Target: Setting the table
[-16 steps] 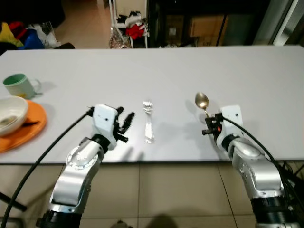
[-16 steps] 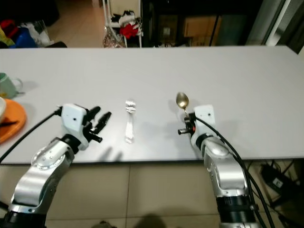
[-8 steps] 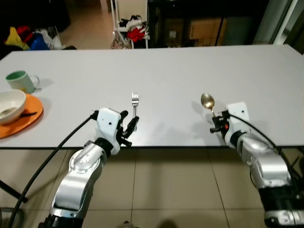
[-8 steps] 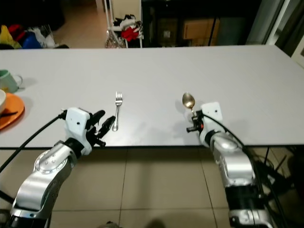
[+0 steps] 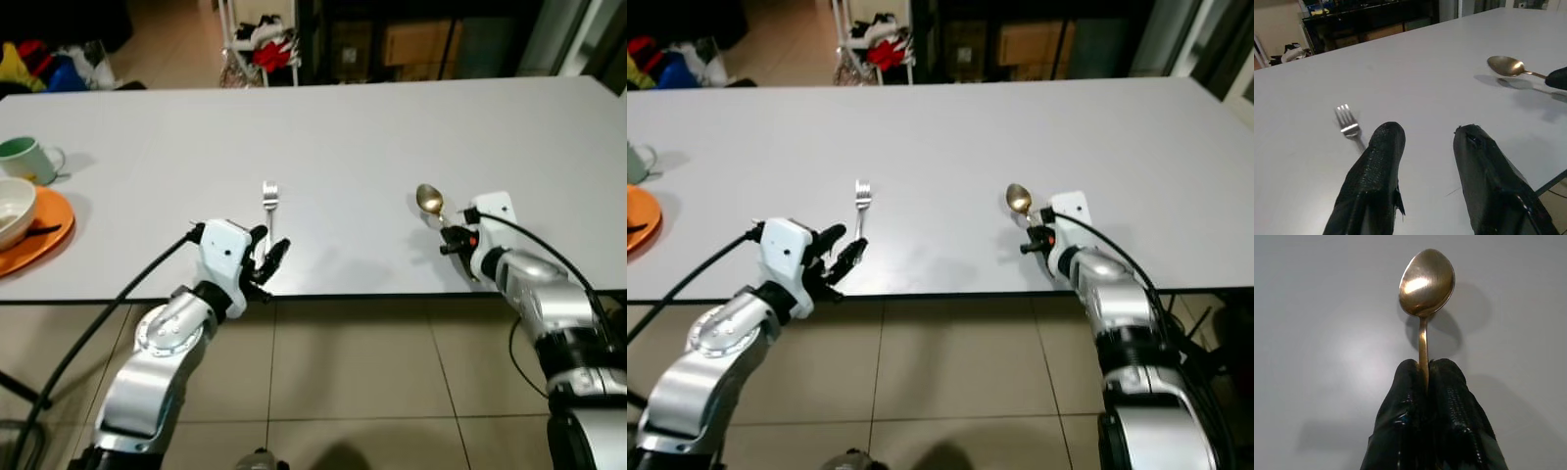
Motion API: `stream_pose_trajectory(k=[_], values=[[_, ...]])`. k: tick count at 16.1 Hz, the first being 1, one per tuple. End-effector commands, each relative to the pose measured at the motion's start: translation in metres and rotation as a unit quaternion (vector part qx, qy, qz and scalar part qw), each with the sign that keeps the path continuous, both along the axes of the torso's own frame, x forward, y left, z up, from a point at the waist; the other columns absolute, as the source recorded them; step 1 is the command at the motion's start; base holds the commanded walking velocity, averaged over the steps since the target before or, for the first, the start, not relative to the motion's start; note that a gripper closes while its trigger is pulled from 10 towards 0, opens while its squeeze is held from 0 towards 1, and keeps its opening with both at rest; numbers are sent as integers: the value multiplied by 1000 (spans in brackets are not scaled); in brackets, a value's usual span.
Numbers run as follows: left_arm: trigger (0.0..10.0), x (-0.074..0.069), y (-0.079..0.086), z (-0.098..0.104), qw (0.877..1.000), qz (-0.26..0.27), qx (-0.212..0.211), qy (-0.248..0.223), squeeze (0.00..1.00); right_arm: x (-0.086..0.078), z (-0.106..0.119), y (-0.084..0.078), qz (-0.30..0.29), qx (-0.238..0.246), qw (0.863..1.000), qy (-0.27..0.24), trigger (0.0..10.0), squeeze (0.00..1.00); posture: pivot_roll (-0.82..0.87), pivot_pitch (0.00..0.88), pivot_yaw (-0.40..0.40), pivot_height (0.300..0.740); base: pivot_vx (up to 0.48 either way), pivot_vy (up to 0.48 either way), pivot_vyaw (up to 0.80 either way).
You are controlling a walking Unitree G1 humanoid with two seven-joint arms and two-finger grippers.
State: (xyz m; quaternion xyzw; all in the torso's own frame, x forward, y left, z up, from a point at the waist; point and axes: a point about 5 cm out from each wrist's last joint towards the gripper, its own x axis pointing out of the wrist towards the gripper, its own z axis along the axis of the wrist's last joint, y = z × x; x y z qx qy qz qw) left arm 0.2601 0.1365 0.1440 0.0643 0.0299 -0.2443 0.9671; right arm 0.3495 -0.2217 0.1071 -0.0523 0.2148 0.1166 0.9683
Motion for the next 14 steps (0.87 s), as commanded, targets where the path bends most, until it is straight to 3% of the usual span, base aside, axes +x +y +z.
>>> stream_pose_trajectory(k=[1,4,8,14], values=[[10000,-6,1,3,1000,-15,3,3,0,6,5,1,8,3,1000,-8,10000,0,123,0,48,740,0,0,0],[10000,-18,2,6,999,-40,11,12,0,15,4,-2,-16,-18,1000,2,10000,0,139,0,50,740,0,0,0],[10000,-28,2,16,997,-72,23,15,0,22,6,-2,-42,-11,999,-2,10000,0,187,0,61,740,0,0,0],[10000,-28,-1,39,996,-91,25,8,0,31,19,-8,-93,2,995,-23,10000,0,252,43,85,740,0,0,0]])
